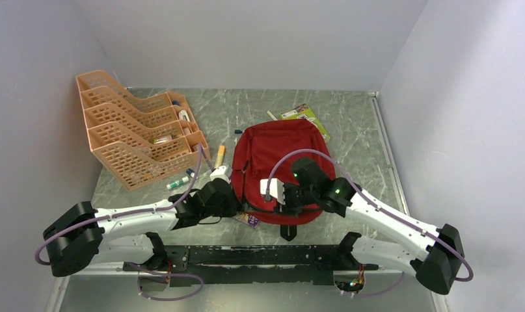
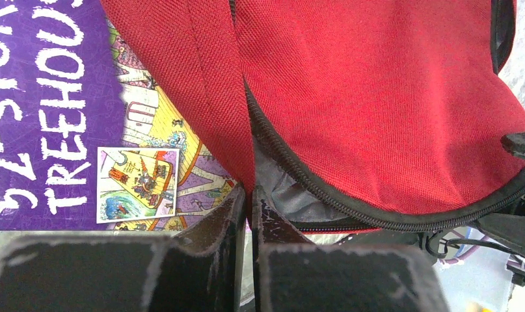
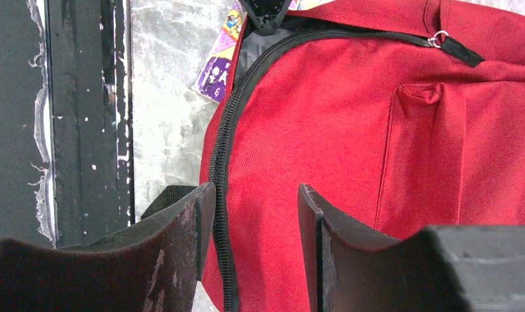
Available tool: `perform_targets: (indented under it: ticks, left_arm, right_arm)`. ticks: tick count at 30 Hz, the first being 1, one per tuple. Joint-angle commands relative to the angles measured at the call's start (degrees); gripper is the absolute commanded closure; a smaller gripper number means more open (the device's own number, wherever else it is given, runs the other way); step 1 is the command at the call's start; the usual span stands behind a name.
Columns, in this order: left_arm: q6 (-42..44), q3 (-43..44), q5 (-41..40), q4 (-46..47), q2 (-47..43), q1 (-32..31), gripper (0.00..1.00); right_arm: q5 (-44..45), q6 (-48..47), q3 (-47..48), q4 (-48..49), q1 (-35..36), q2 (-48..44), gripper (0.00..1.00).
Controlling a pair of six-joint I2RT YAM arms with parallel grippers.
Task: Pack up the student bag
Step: Adjust the student bag at the center of the board.
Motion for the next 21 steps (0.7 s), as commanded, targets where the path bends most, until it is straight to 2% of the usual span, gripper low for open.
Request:
perform_targets:
  ticks: [1, 11, 18, 21]
  left_arm:
    - [0.94, 0.20, 0.44, 1.45, 0.27, -0.61, 0.90]
    - [1.08, 0.57, 0.58, 1.45, 0.82, -0.56, 0.93]
    - [1.21, 0.25, 1.46, 2.98, 1.00, -0.56, 0.94]
    - [1.12, -0.01, 1.56, 3.28, 0.76, -0.56, 0.94]
  right_arm:
    - [0.84, -3.05, -0.44, -2.89, 0.59, -0.27, 0.47]
    - [2.25, -4.32, -0.41, -5.12, 0.63, -1.73, 0.48]
    - [-5.69, -3.32, -0.14, -4.41, 0.66, -5.01, 0.48]
    - [-2.85, -3.55, -1.11, -3.71, 0.72, -5.44, 0.49]
